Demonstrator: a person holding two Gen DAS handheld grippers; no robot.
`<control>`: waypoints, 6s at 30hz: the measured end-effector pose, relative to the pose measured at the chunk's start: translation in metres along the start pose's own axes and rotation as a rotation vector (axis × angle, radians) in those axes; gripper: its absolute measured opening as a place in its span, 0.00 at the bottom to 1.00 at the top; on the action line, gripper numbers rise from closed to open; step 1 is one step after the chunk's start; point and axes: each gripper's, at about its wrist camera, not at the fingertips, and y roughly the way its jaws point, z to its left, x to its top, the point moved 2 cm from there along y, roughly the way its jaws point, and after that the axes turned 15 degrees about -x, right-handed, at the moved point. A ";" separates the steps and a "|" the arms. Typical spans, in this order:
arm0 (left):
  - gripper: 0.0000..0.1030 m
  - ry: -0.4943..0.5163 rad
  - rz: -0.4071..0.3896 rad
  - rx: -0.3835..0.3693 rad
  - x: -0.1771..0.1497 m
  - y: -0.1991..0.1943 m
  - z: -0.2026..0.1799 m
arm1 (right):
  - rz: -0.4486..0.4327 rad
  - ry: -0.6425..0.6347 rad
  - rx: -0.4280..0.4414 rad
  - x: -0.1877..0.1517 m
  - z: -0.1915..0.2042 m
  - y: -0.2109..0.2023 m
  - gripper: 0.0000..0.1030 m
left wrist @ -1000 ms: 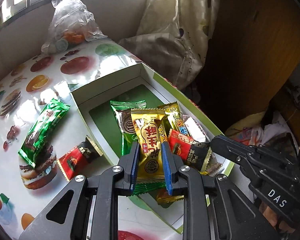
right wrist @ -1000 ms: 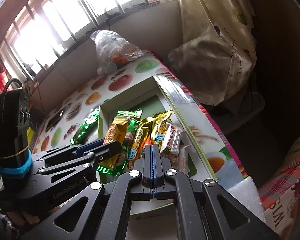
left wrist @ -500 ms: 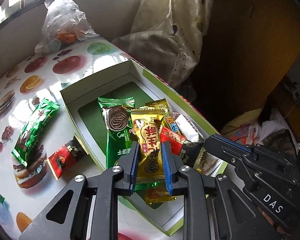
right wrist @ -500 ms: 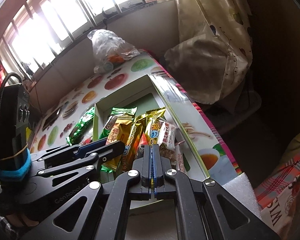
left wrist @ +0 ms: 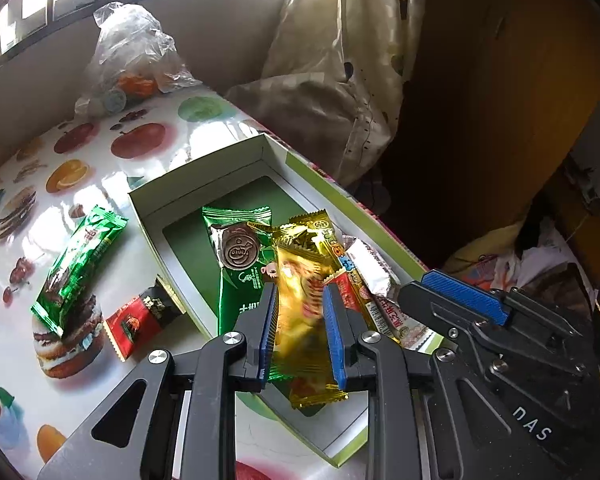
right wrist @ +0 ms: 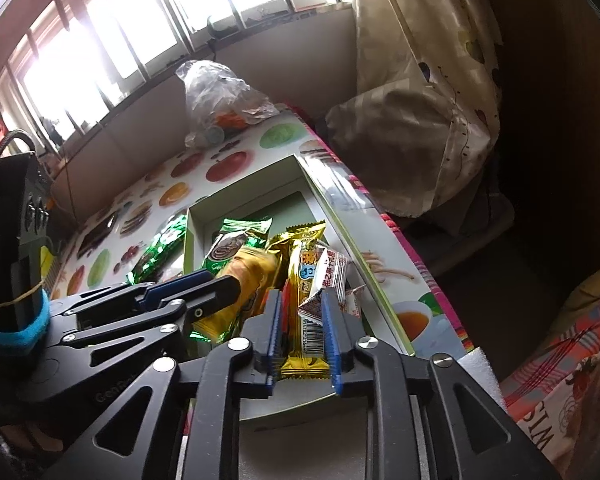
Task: Organize snacks
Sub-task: 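Open left tool to drop yellow candy into the box, then move both open tools back to the green MILO and red packets, then grasp green MILO packet with left tool while right tool approaches red packet, then grasp red-black packet with right tool while left tool holds MILO packet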
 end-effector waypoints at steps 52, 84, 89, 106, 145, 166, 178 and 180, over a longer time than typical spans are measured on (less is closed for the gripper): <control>0.34 -0.206 -0.182 0.228 -0.031 -0.122 0.135 | 0.011 -0.195 0.088 -0.001 0.135 0.005 0.41; 0.34 -0.297 -0.183 0.212 -0.052 -0.128 0.199 | 0.153 -0.128 -0.054 0.005 0.192 0.089 0.41; 0.34 -0.291 -0.174 0.207 -0.048 -0.123 0.201 | 0.128 -0.159 -0.082 0.006 0.202 0.095 0.41; 0.34 -0.296 -0.175 0.209 -0.041 -0.119 0.209 | 0.114 -0.180 0.043 0.015 0.213 0.097 0.40; 0.49 -0.036 0.068 0.141 0.009 -0.028 0.191 | 0.075 -0.023 -0.003 0.056 0.165 0.081 0.40; 0.42 -0.212 -0.058 0.196 -0.035 -0.082 0.239 | 0.128 -0.198 -0.058 0.043 0.222 0.108 0.40; 0.42 -0.267 -0.097 0.203 -0.049 -0.100 0.252 | 0.151 -0.301 0.046 0.034 0.247 0.125 0.40; 0.42 -0.277 -0.103 0.205 -0.051 -0.103 0.254 | 0.163 -0.316 0.092 0.030 0.251 0.121 0.40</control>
